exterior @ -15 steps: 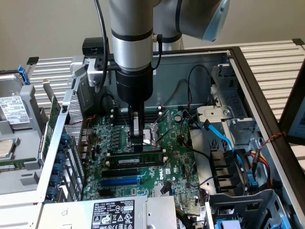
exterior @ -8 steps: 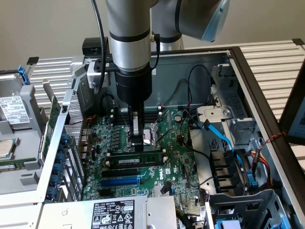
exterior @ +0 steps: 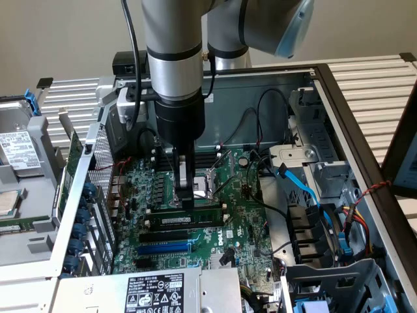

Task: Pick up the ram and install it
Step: 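Press down the ram until it locks into place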

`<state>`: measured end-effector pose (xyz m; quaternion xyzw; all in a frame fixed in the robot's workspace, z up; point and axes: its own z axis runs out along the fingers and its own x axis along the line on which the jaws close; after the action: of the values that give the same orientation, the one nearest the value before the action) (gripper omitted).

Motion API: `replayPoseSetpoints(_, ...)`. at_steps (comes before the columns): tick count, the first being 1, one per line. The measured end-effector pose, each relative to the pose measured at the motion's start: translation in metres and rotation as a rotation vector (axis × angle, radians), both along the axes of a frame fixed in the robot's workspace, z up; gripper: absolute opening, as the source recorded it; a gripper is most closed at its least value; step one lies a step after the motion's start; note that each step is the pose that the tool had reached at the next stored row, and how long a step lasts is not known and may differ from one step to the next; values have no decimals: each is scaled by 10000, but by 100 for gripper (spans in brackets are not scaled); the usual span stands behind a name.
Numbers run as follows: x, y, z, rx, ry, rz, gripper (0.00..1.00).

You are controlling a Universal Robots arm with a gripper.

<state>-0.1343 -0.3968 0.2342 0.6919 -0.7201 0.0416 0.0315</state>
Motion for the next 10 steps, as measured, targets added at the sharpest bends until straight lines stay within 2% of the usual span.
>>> replayPoseSetpoints(10,-5,-1,-33,-2,1,18,11)
